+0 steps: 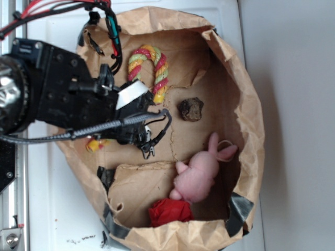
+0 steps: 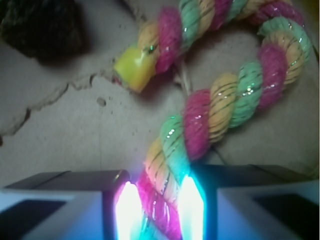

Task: Grab the multicolored rope.

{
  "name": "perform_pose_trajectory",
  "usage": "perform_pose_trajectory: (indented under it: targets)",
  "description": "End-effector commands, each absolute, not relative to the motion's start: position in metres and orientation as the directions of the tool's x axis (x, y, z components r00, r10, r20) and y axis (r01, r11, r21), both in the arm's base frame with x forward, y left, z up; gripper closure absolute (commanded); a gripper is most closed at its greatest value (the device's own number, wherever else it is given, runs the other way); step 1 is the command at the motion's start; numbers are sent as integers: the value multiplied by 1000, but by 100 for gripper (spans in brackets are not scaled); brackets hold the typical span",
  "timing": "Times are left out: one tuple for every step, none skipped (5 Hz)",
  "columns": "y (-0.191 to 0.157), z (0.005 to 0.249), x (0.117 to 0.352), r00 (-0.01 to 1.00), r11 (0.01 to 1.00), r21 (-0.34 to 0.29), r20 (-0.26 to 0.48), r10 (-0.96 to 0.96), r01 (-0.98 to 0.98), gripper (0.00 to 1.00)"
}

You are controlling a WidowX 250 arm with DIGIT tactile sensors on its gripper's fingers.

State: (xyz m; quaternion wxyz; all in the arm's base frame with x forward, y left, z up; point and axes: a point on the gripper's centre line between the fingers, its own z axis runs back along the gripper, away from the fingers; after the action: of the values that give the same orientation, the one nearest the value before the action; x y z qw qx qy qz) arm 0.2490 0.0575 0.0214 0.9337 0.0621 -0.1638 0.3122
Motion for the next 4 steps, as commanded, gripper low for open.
perform_pose_trajectory:
  targets:
    - [68,56,262,792,842,-19,328,515,-540,100]
    - [71,91,269,831,908,-67,379,407,-414,100]
    - [73,115,273,868,943,-98,370,332,-319,100]
    - [73,137,272,886,956,-92,359,294,-280,100]
